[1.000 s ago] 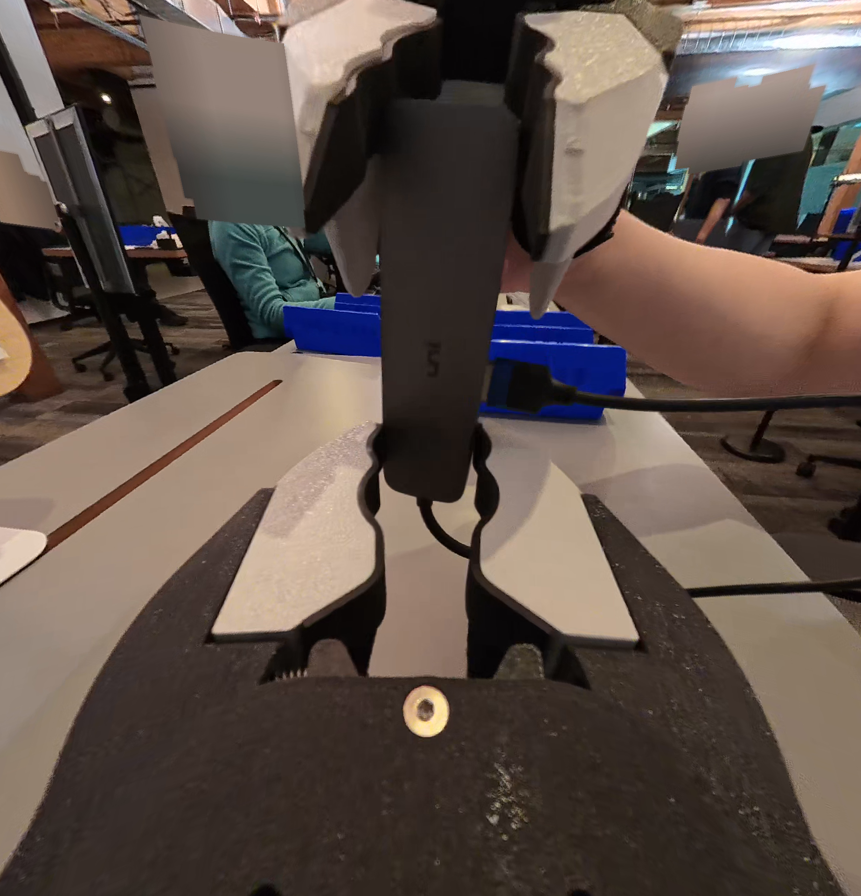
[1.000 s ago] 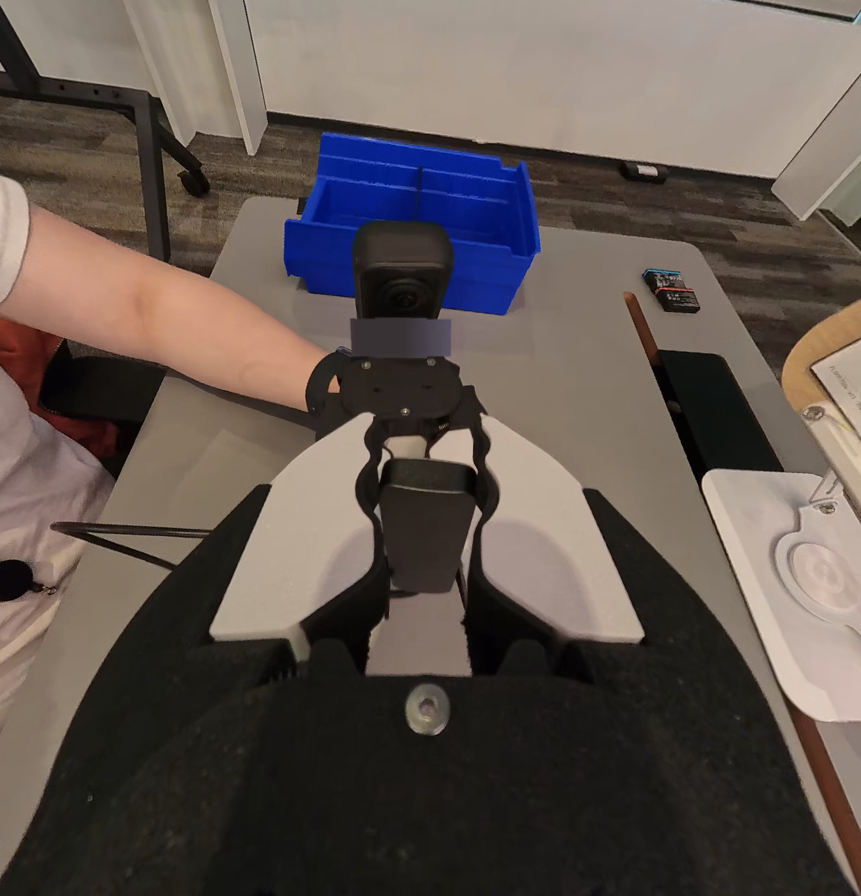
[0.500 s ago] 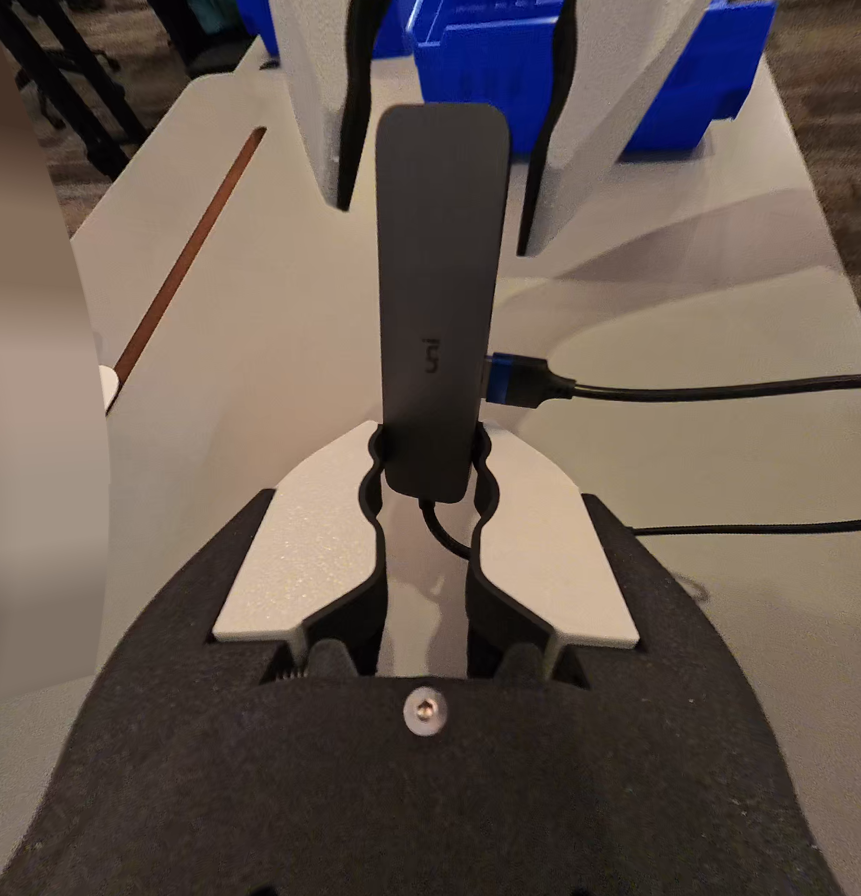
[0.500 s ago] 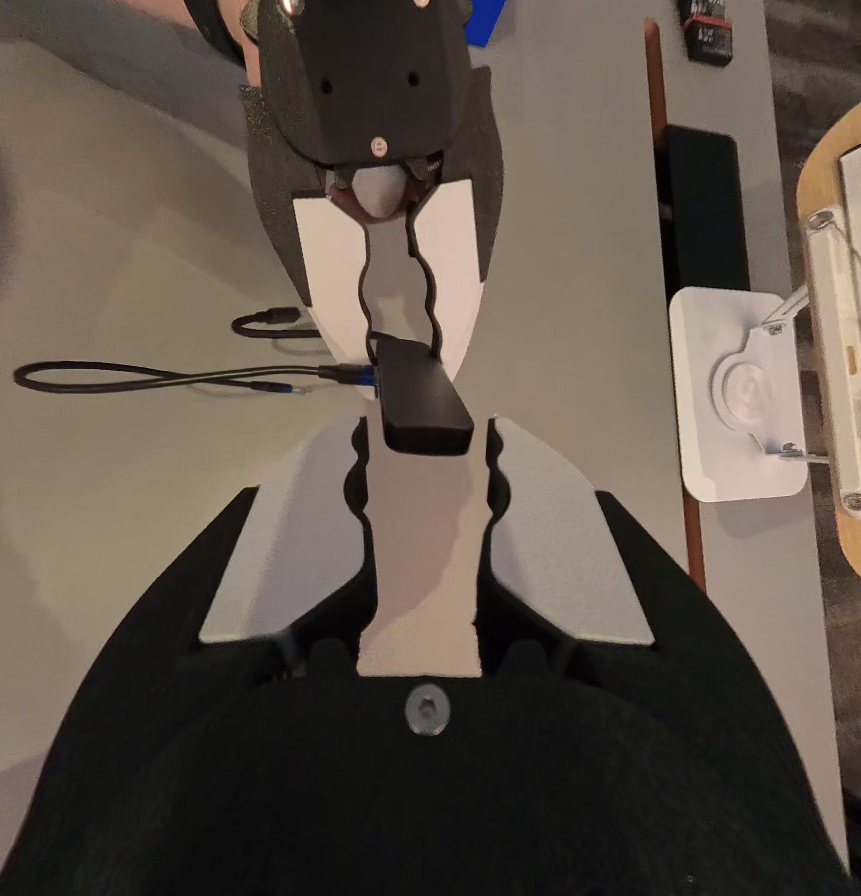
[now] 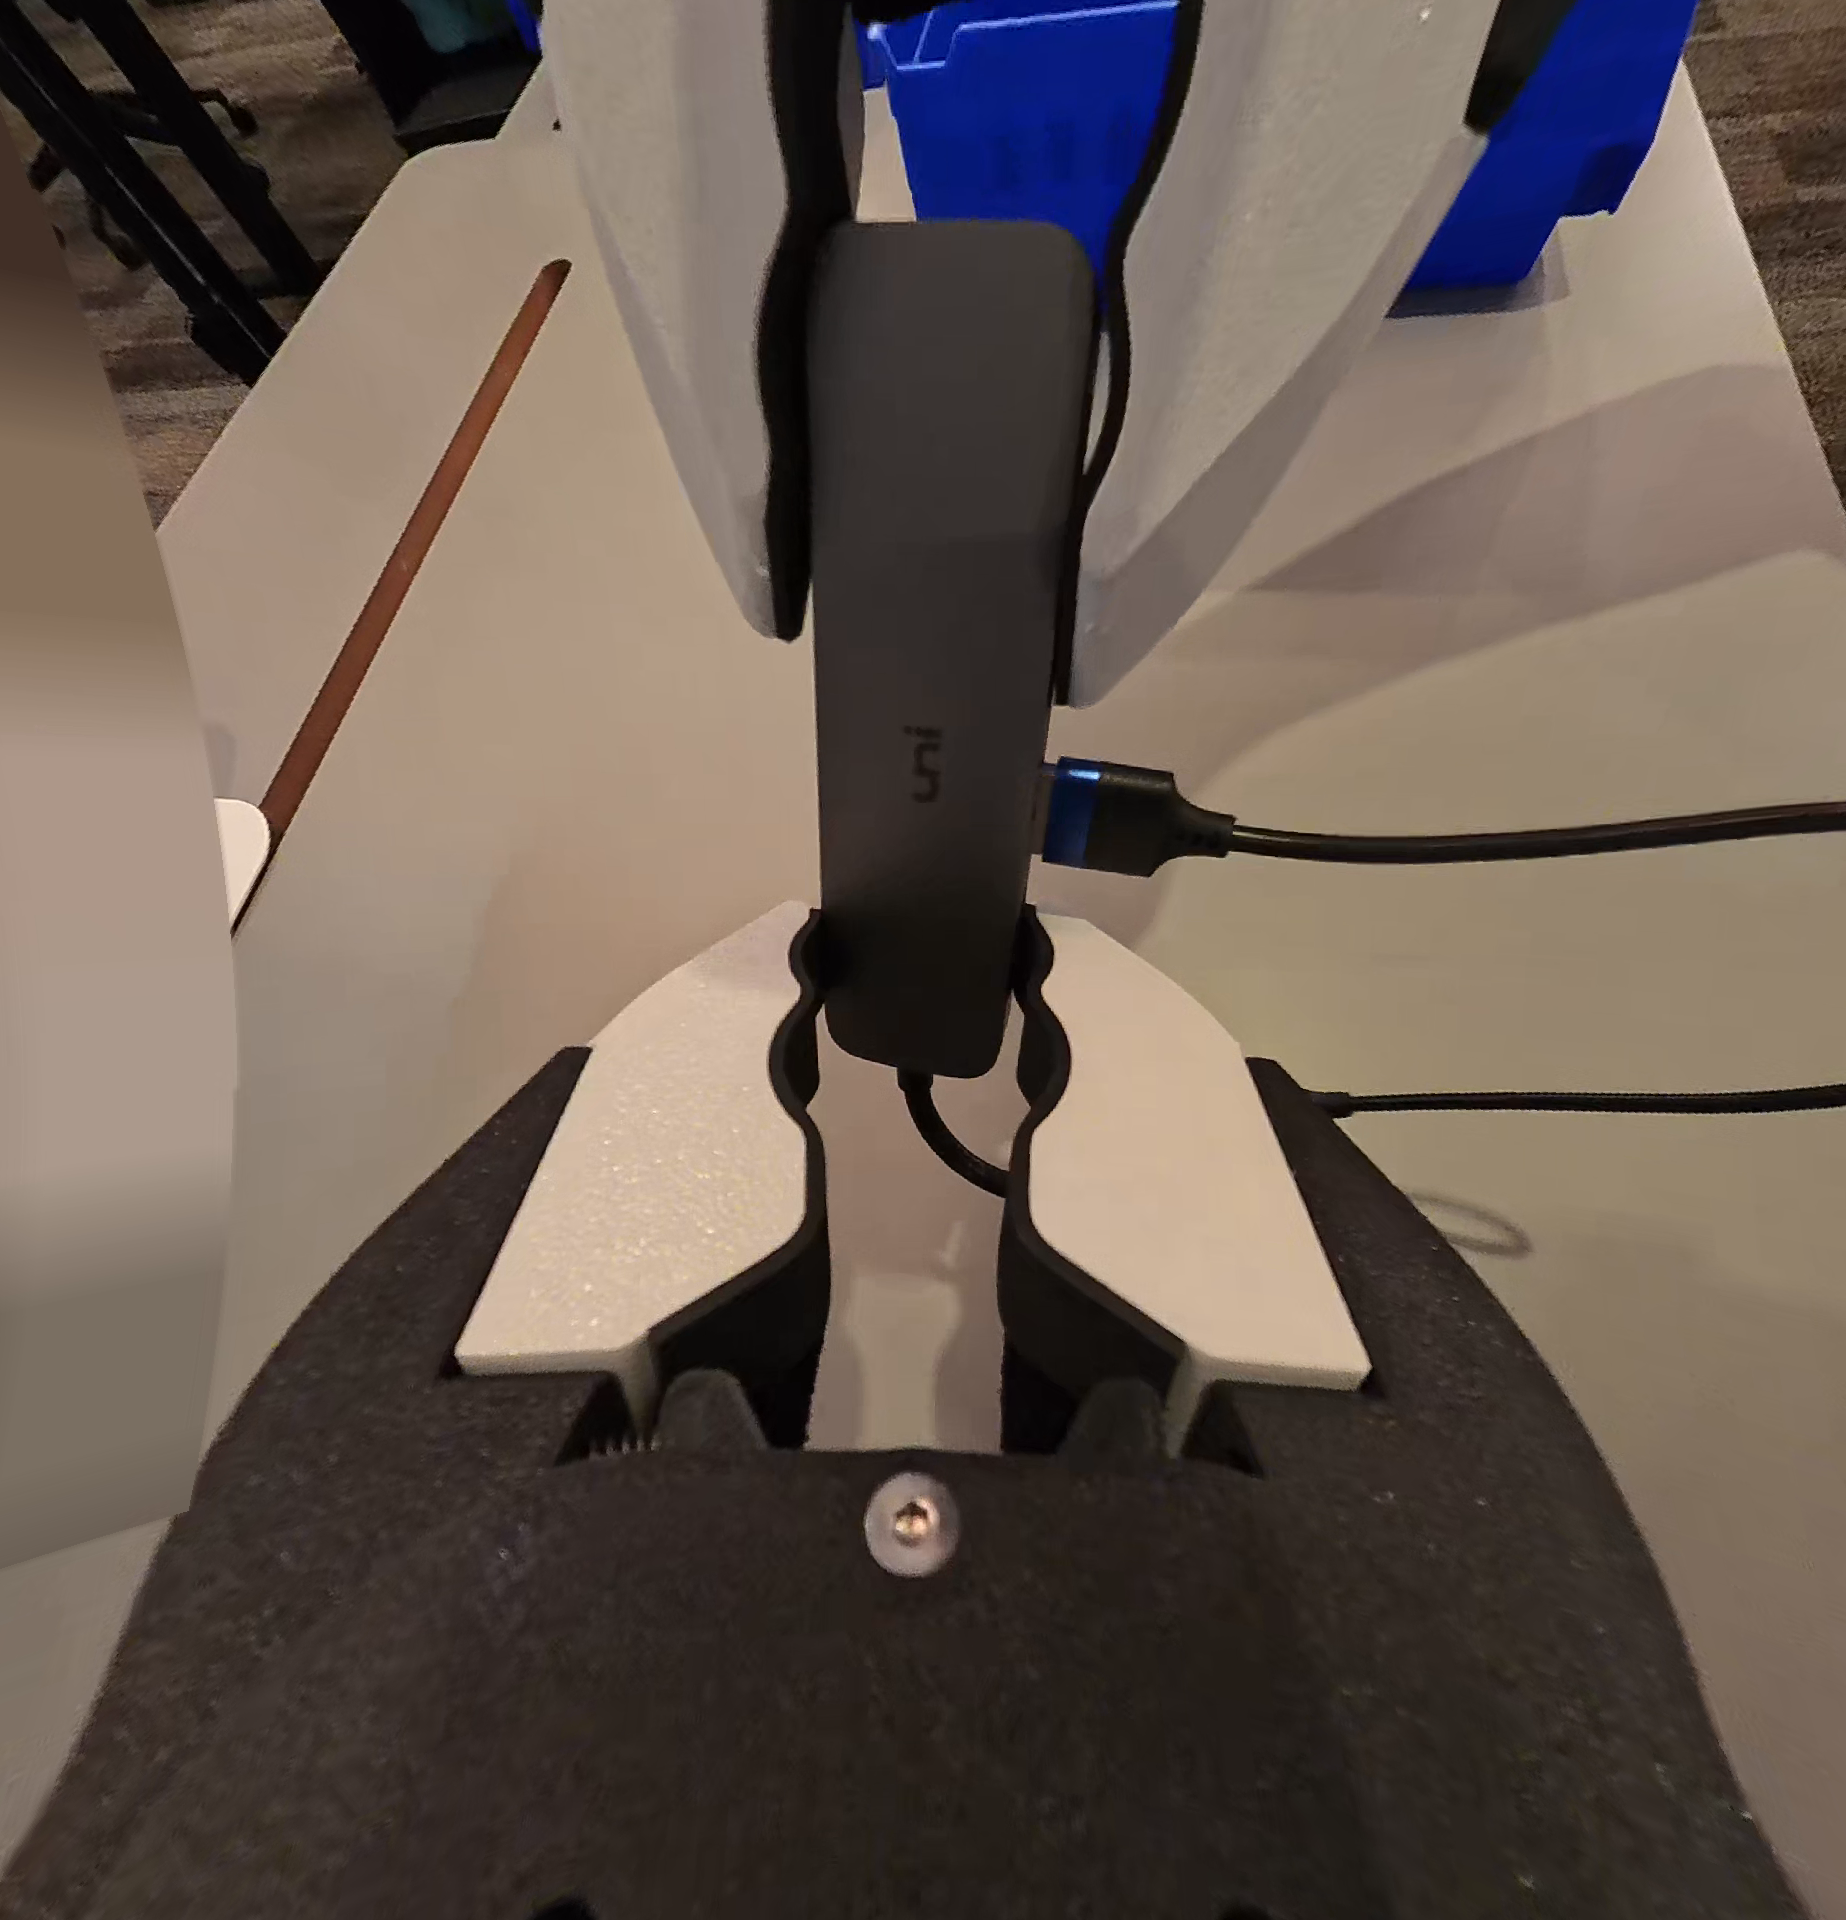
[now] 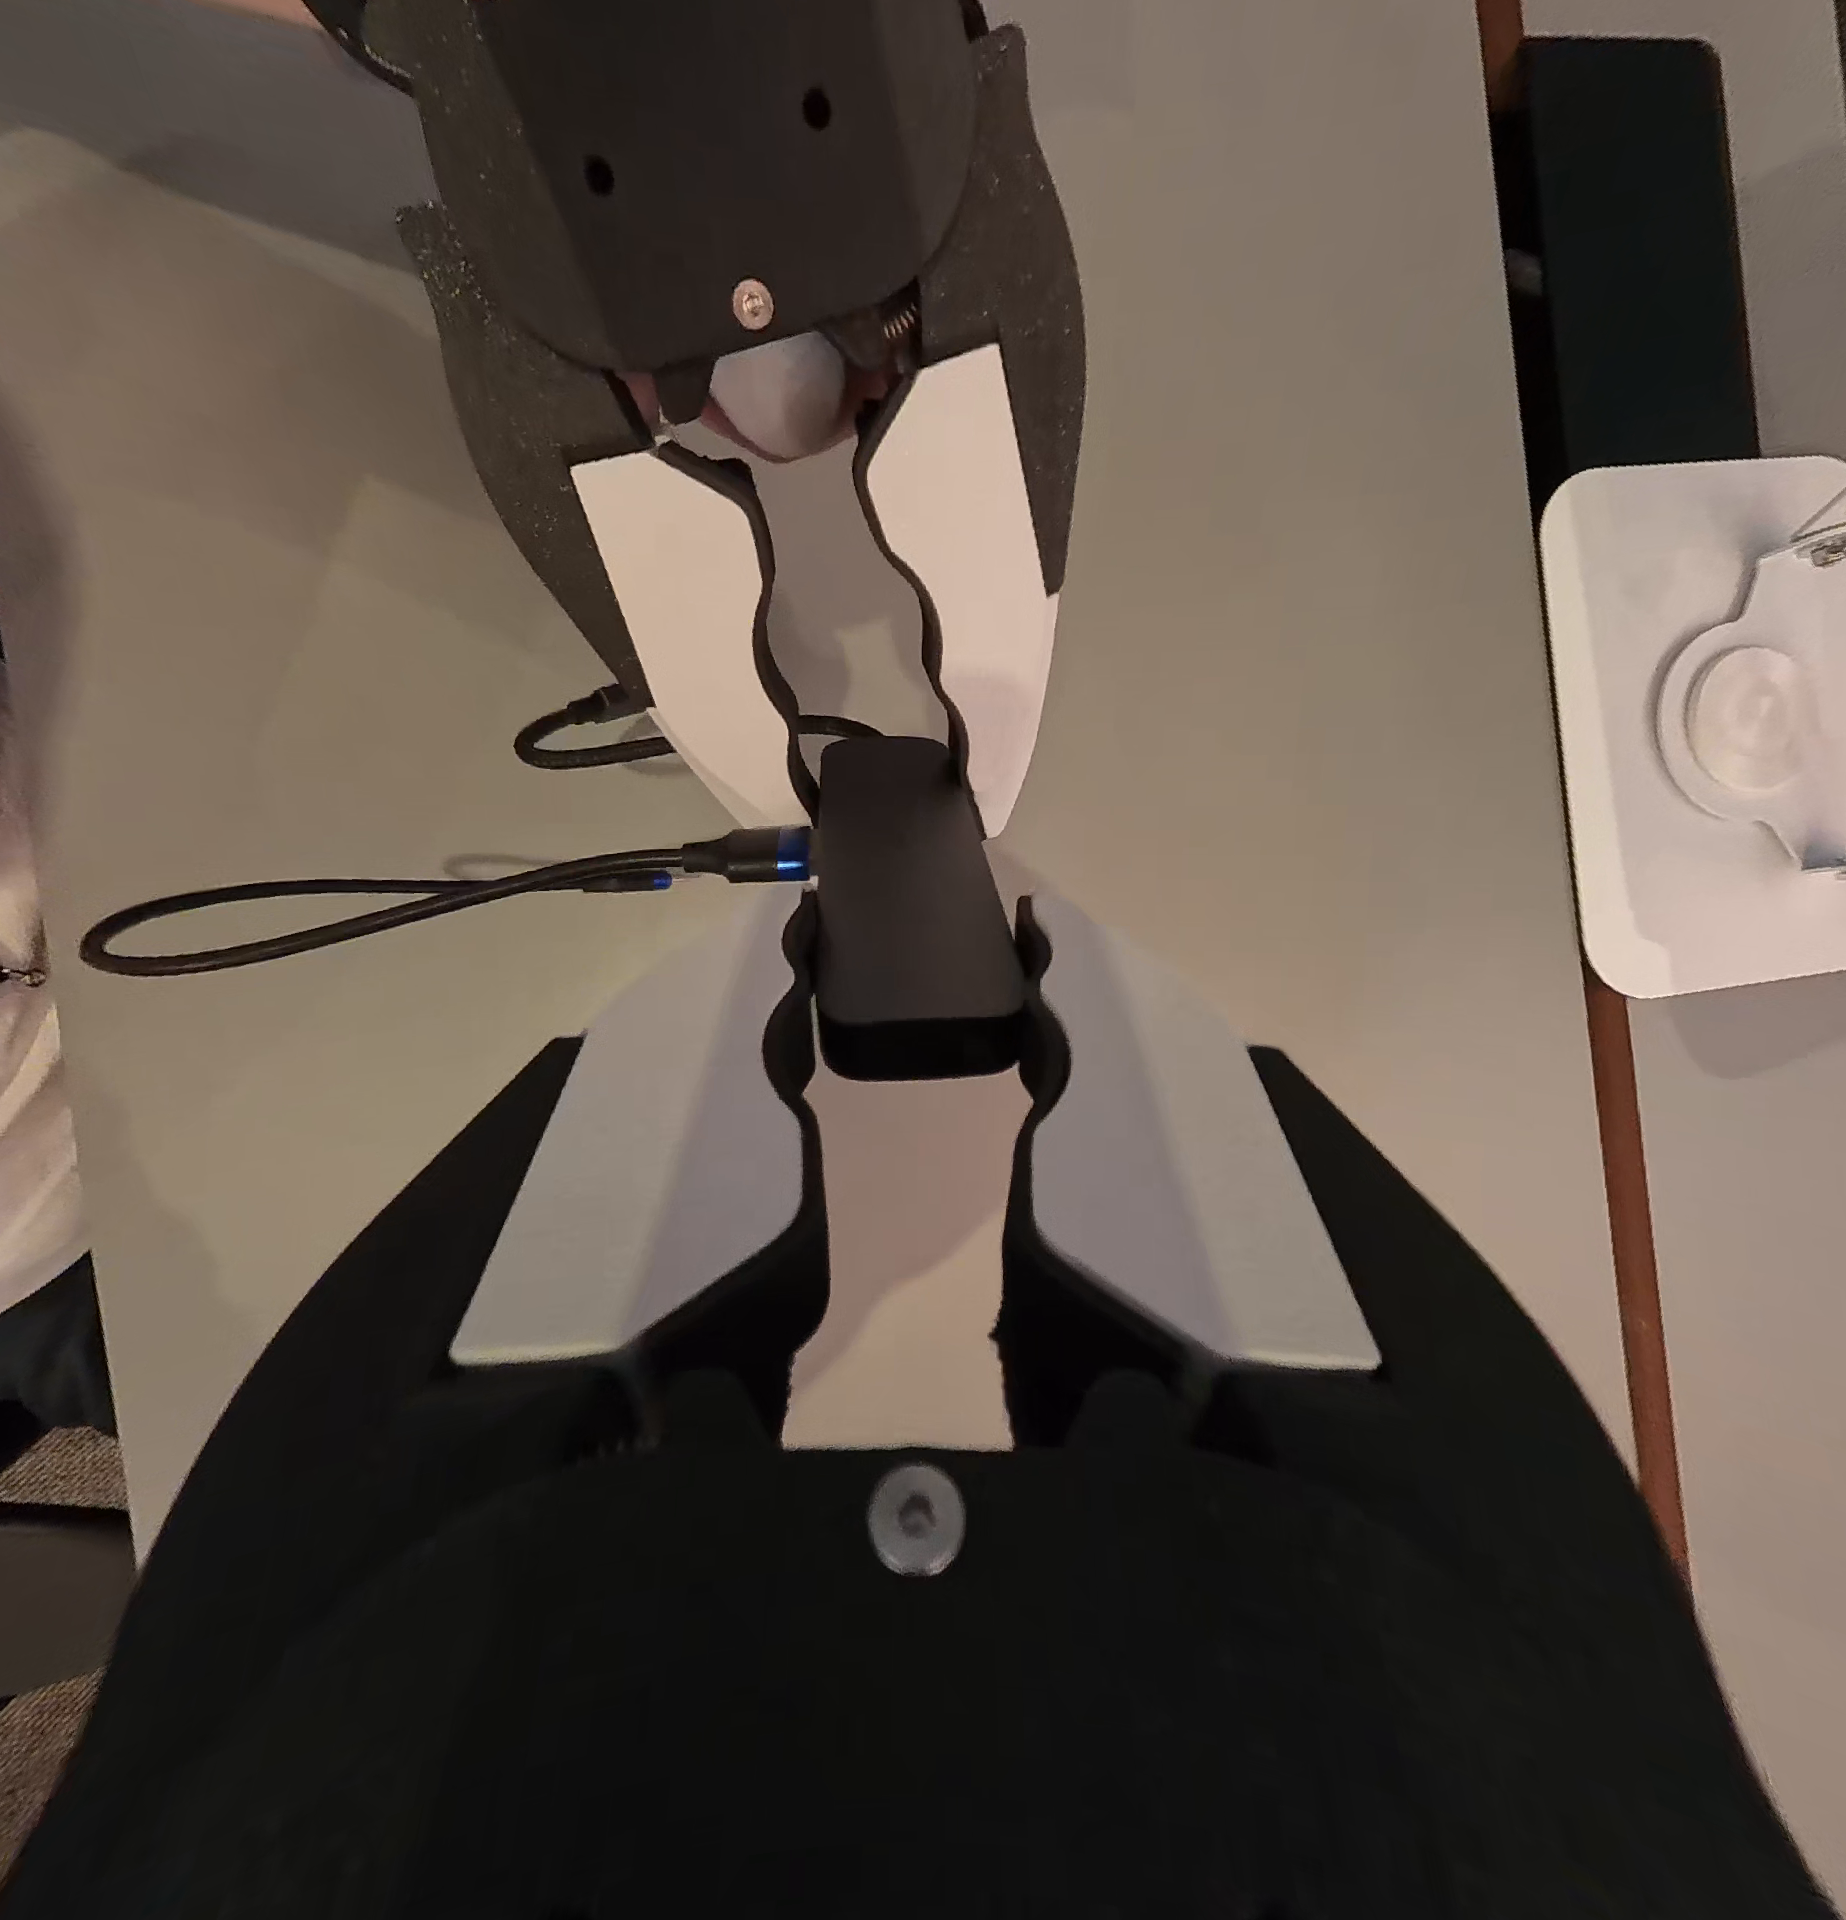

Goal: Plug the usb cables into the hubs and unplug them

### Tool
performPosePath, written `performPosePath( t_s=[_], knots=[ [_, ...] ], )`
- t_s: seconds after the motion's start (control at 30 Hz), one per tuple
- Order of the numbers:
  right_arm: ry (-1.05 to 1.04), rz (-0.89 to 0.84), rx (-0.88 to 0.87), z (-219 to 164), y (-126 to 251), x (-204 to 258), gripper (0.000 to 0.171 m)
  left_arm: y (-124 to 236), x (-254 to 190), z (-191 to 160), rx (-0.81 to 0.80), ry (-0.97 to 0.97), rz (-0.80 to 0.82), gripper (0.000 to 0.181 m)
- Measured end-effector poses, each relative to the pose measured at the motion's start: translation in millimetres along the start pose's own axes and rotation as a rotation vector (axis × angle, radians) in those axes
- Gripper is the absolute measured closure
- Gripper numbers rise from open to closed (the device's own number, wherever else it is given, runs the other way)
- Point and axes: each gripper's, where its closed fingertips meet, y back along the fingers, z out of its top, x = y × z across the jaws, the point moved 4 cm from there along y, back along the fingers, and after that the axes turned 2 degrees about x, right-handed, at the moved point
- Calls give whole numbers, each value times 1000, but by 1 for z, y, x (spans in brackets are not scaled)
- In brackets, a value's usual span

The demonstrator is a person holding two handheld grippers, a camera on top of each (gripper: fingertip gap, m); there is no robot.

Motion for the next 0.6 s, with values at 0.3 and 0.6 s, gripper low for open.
performPosePath(
  t_s=[0.3,0.6],
  knots=[
    [64,-43,-94,-3,3,1,137,6,3,-2,-174,57,55,141],
    [56,-20,-273,-6,24,3,137,28,-4,-1,-623,161,52,134]
  ],
)
